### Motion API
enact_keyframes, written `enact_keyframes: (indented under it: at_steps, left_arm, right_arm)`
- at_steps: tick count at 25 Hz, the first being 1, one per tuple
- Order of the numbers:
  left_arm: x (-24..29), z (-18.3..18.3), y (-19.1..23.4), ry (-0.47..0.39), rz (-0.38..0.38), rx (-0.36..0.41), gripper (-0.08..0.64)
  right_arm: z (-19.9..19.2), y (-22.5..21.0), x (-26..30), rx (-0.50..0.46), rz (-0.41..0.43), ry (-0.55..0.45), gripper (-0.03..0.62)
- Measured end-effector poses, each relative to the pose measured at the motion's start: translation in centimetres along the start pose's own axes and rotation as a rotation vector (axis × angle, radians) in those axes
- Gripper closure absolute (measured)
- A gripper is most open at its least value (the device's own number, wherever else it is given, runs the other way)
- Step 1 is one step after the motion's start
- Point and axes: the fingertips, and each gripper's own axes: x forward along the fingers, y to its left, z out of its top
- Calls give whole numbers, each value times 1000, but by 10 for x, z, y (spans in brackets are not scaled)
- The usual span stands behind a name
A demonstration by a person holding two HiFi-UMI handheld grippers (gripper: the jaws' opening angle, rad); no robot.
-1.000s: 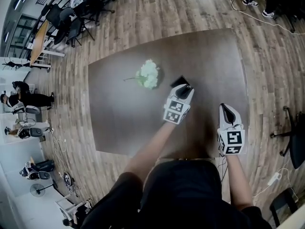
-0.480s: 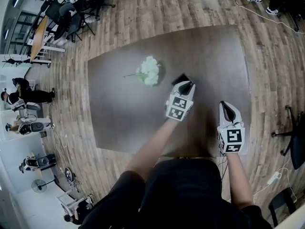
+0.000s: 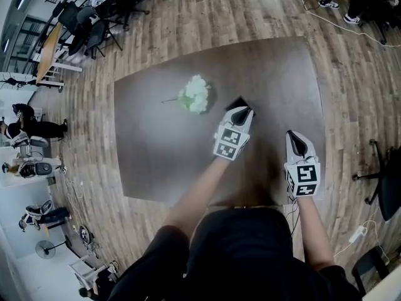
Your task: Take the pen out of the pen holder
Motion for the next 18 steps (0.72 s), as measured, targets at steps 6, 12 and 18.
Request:
enact_keyframes:
  at_steps: [6,12,18]
  left_arm:
    - [-52,28,-4,-101,4,-53,529]
    - [-123,37,0,-203,30,-83,529]
    - [-208,37,-2,-275,40,-71,531]
  right_arm:
    - [21,36,-16,-11,0,-24,591]
    - [38,88,-25,-36,-1,-63,591]
    - [49,146,-50,-56,-15,-102,591]
